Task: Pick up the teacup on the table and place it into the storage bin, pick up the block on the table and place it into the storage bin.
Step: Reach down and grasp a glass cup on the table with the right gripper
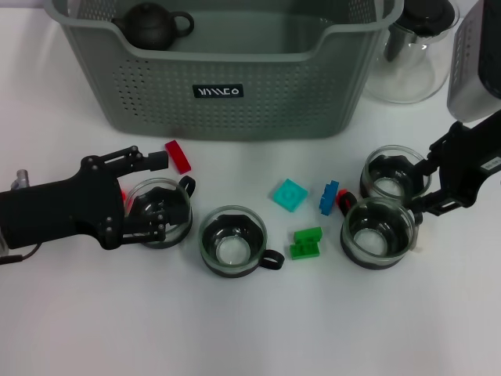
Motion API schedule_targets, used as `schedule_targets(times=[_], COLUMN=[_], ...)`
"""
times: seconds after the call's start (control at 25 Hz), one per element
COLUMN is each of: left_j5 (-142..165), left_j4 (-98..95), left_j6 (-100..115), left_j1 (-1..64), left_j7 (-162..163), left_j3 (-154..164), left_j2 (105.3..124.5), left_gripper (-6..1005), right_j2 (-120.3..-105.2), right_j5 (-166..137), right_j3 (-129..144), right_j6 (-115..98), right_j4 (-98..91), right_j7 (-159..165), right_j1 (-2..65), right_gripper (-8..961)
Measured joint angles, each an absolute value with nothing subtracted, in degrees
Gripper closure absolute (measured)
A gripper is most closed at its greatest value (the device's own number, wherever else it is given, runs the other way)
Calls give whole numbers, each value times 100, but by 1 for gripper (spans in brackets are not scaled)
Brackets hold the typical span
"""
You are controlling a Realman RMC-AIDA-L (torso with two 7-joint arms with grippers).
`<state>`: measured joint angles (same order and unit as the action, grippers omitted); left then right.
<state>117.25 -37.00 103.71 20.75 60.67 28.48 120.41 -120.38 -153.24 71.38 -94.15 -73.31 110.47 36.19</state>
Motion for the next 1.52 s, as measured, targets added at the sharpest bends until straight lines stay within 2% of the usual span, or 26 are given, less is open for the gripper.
schedule_targets(times=[1.16,1.52], left_j5=[11724,11724], left_j4=[-3700,-3691], left_j6=[10292,10240], left_j1=[2037,2038], left_j7=[6074,6073], left_j3=[2831,2848], left_j2=[12032,12032], left_gripper=[157,157], right_j2=[-12032,-12014], right_j5=[-15108,-14989], right_j3=[7403,7322], right_j6=[-8854,-8818], right_j4=[-6588,-6307], right_j7=[11274,11399], right_j1=[3743,3803], right_gripper=[373,453])
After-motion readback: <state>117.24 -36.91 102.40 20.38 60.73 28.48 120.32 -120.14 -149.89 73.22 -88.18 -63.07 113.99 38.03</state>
